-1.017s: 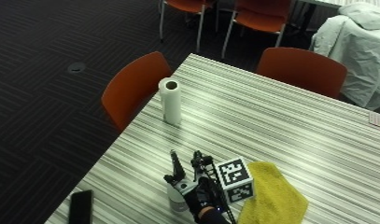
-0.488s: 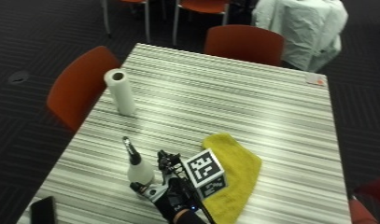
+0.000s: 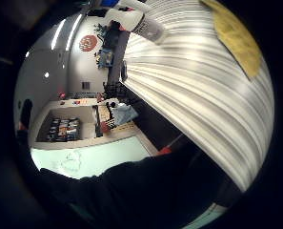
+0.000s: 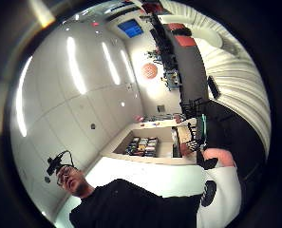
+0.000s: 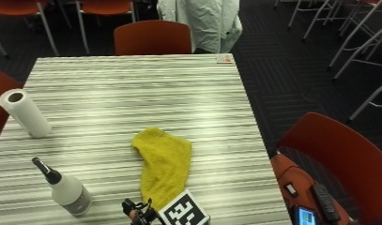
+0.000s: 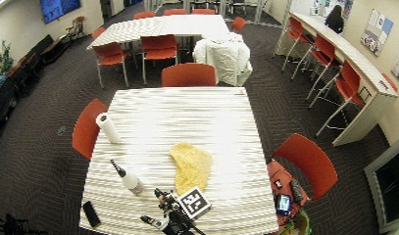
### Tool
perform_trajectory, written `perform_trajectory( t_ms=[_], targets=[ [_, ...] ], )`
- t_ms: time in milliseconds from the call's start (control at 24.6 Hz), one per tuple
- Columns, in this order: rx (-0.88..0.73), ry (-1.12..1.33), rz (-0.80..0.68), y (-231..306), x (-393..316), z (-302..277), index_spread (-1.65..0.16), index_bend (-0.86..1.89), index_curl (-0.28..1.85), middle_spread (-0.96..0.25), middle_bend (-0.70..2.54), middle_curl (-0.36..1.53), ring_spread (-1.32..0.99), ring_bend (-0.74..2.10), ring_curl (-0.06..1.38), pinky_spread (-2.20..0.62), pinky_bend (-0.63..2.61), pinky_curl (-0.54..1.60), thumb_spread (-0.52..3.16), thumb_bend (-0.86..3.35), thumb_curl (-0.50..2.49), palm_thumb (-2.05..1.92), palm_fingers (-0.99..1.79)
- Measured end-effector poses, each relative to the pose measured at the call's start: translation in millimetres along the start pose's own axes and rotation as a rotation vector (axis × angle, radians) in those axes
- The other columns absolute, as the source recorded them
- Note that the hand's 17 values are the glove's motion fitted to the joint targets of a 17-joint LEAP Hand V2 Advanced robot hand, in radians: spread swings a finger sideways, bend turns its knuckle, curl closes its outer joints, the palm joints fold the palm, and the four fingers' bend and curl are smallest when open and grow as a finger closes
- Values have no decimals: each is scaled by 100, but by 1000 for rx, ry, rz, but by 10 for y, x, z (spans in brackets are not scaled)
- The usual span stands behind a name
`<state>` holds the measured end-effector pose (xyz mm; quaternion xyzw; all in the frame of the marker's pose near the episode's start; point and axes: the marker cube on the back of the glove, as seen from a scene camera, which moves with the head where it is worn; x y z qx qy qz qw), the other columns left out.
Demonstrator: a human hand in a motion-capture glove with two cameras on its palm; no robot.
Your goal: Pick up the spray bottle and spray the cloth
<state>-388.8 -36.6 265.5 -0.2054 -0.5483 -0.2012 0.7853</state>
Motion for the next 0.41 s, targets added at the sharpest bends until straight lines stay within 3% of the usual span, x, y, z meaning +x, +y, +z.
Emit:
perform_trajectory(
  t_ms=[203,407],
  targets=[
    [6,-105,-139,-65,-66,115,-35,14,27,3,21,43,12,30,41,17,52,35,101,-2,61,103,5],
    [5,-94,10,1,-74,69,-35,14,27,3,21,43,13,29,40,17,51,35,101,-2,60,103,5]
  ],
)
